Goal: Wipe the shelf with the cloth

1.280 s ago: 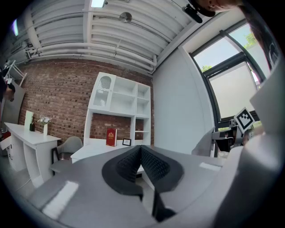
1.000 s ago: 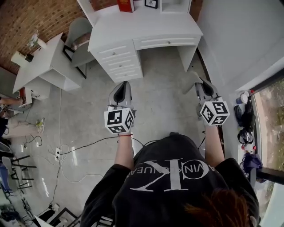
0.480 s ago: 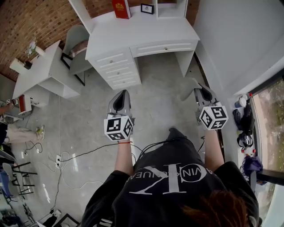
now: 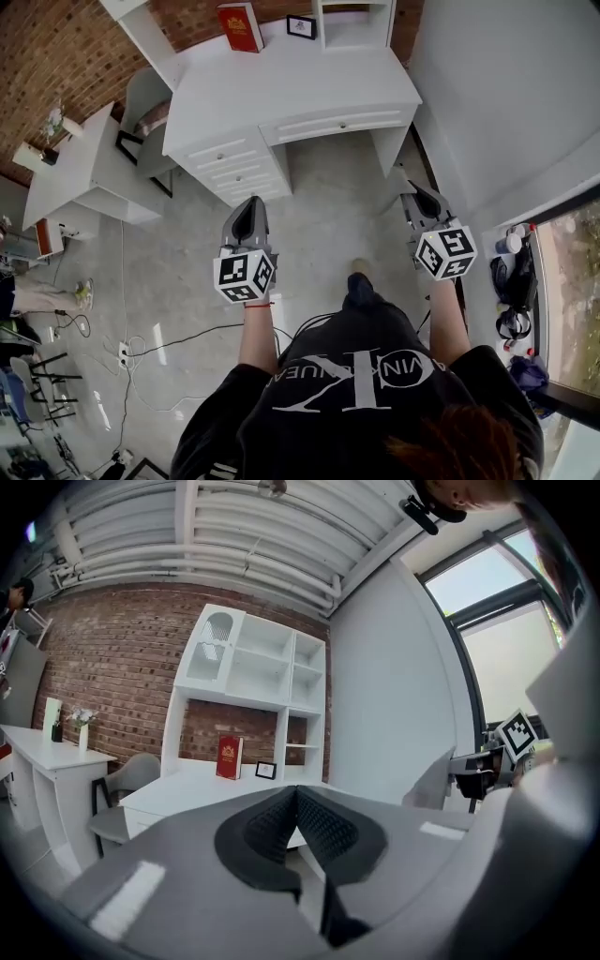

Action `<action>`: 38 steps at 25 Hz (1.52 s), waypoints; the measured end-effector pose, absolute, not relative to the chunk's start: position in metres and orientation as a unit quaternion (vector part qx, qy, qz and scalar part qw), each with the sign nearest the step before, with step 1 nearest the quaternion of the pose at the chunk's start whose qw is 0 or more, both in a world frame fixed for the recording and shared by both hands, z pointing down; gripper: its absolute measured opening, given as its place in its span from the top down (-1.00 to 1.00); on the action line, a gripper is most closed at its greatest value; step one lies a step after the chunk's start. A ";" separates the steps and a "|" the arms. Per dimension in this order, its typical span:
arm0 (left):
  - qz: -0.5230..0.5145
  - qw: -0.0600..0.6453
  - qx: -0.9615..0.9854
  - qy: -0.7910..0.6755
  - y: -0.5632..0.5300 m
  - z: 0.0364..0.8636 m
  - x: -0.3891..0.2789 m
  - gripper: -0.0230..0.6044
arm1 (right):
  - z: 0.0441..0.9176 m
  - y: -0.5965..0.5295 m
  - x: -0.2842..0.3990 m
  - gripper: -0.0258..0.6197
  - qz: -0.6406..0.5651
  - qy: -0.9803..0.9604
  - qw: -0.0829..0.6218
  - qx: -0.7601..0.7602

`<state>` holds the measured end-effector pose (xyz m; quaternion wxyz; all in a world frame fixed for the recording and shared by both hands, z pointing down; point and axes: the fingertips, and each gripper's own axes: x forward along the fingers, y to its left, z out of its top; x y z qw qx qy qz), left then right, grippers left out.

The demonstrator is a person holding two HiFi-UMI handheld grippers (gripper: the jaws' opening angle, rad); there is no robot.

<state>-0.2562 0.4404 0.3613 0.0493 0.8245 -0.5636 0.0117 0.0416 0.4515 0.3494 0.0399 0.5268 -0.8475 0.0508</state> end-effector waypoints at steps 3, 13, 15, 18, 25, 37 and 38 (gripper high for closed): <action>0.003 0.048 0.820 -0.571 0.400 0.354 -0.239 0.90 | 0.349 0.412 0.055 0.86 0.048 -0.855 0.057 0.513; 0.002 0.055 0.820 -0.569 0.291 0.360 -0.179 0.90 | 0.354 0.303 0.094 0.86 0.049 -0.866 0.059 0.494; -0.001 0.055 0.820 -0.569 0.273 0.360 -0.170 0.90 | 0.353 0.285 0.101 0.86 0.048 -0.868 0.058 0.491; -0.003 0.059 0.821 -0.568 0.252 0.364 -0.157 0.90 | 0.354 0.262 0.110 0.86 0.047 -0.869 0.057 0.490; 0.010 0.059 0.823 -0.564 0.207 0.370 -0.147 0.90 | 0.358 0.212 0.116 0.86 0.058 -0.870 0.050 0.487; 0.010 0.056 0.836 -0.545 0.079 0.367 -0.141 0.90 | 0.356 0.088 0.102 0.86 0.054 -0.873 0.073 0.479; 0.011 0.059 0.837 -0.544 0.067 0.367 -0.142 0.90 | 0.355 0.077 0.100 0.86 0.055 -0.873 0.072 0.479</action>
